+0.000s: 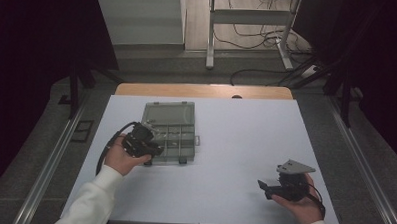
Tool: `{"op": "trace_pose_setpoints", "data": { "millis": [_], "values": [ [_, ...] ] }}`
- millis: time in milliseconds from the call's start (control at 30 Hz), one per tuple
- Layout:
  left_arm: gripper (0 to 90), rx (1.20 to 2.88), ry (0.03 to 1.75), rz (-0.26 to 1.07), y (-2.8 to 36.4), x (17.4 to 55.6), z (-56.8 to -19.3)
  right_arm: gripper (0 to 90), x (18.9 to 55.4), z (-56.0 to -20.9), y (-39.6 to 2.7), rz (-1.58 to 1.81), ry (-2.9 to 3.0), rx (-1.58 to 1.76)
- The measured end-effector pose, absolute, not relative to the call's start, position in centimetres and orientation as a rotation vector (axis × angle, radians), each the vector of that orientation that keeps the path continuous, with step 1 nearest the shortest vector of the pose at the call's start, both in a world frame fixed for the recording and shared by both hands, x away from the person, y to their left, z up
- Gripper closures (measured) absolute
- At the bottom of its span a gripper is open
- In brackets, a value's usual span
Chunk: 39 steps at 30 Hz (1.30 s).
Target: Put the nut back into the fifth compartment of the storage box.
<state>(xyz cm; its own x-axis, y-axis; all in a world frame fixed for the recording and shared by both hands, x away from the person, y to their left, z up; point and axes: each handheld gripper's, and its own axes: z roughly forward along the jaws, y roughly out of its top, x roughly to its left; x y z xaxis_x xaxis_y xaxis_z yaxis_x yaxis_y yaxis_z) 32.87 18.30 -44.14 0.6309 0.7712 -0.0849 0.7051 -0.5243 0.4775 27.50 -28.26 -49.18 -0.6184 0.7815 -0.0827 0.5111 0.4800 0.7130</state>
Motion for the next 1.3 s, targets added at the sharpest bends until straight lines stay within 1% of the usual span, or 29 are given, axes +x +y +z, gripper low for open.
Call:
{"op": "trace_pose_setpoints", "data": {
  "millis": [133, 233, 600, 733, 800, 833, 867, 1000, 1033, 1133, 1300],
  "values": [
    [70.1, 2.359, 1.242, 0.183, 20.6, 33.5, -44.9, 12.2, 27.5, -49.2, -28.2, 0.926, 2.334, 1.081],
    [70.0, 2.347, 1.277, 0.175, 21.3, 33.9, -45.5, 12.2, 27.6, -49.2, -28.3, 0.92, 2.337, 1.076],
    [69.9, 2.358, 1.338, 0.174, 21.3, 35.1, -47.4, 12.2, 27.6, -49.3, -28.3, 0.918, 2.34, 1.075],
    [69.8, 2.36, 1.34, 0.176, 21.1, 35.3, -47.8, 12.2, 27.6, -49.3, -28.3, 0.916, 2.342, 1.072],
    [68.2, 2.351, 1.326, 0.191, 21.2, 35.1, -47.7, 12.2, 27.6, -49.3, -28.3, 0.916, 2.342, 1.071],
    [62.2, 2.343, 1.322, 0.215, 21.2, 35.0, -47.5, 12.2, 27.5, -49.3, -28.3, 0.917, 2.342, 1.071],
    [50.4, 2.342, 1.323, 0.237, 21.2, 34.9, -47.4, 12.2, 27.5, -49.3, -28.3, 0.917, 2.342, 1.071],
    [30.7, 2.301, 1.29, 0.268, 21.4, 33.9, -46.6, 12.2, 27.6, -49.3, -28.3, 0.916, 2.343, 1.071],
    [27.2, 2.285, 1.278, 0.277, 21.5, 33.5, -46.5, 12.2, 27.6, -49.3, -28.3, 0.916, 2.342, 1.071],
    [20.4, 2.241, 1.245, 0.308, 21.6, 32.0, -46.2, 12.2, 27.5, -49.2, -28.3, 0.916, 2.341, 1.072],
    [17.2, 2.19, 1.195, 0.359, 21.8, 29.0, -46.5, 12.1, 27.5, -49.2, -28.3, 0.924, 2.332, 1.078]
  ]
}}
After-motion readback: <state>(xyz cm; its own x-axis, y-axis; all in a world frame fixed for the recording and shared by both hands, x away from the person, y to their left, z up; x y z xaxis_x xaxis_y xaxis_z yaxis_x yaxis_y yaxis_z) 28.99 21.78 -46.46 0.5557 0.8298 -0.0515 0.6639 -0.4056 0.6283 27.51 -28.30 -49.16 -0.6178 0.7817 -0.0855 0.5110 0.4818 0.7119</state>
